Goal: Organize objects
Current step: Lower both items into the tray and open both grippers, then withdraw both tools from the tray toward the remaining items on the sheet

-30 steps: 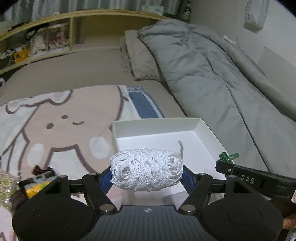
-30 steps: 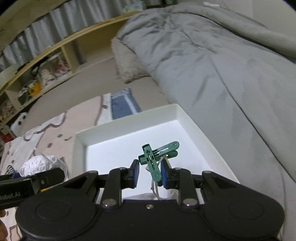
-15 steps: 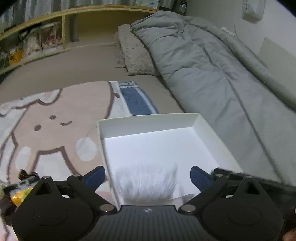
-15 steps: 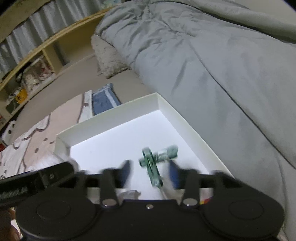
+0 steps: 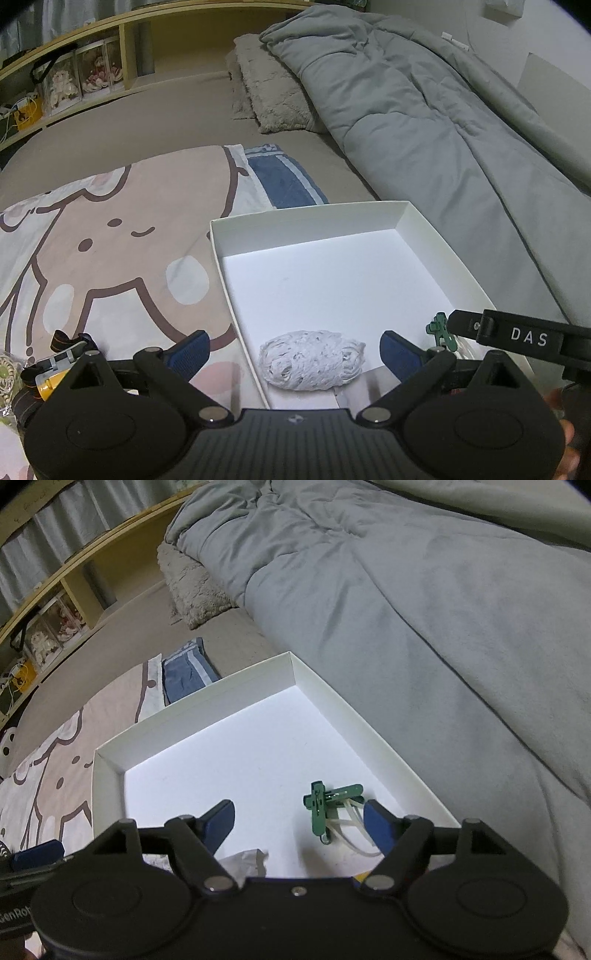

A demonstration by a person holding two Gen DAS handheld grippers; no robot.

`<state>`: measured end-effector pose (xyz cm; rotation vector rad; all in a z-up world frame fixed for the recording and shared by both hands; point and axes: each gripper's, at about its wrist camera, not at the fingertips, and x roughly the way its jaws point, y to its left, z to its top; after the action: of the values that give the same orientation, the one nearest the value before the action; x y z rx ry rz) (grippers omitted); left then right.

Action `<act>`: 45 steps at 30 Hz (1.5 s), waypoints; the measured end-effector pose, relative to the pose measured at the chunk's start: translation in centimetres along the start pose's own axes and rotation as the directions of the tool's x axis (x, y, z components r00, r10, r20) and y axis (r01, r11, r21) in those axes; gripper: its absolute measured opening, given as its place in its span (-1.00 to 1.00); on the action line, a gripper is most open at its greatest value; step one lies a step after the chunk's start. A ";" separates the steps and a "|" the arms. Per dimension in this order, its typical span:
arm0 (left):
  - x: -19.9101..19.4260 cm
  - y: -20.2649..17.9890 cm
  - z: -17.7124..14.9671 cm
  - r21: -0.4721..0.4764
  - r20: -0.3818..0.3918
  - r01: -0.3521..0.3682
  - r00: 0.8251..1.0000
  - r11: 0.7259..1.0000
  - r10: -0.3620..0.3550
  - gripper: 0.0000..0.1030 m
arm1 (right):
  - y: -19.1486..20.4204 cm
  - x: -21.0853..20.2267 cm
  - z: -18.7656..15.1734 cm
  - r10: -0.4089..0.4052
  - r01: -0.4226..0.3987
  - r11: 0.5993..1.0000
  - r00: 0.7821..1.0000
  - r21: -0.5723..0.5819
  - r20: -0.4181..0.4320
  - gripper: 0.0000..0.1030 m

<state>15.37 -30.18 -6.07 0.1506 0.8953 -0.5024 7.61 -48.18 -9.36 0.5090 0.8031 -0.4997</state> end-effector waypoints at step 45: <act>-5.0 10.1 -2.2 -0.139 -0.021 -0.108 0.994 0.984 0.106 1.00 | 5.1 -3.8 -2.0 -0.003 0.011 0.993 0.998 -0.120 0.062 1.00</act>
<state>16.07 -18.83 -4.38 0.0742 0.9276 -0.3375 7.32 -42.22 -6.43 0.3777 0.7712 -0.4684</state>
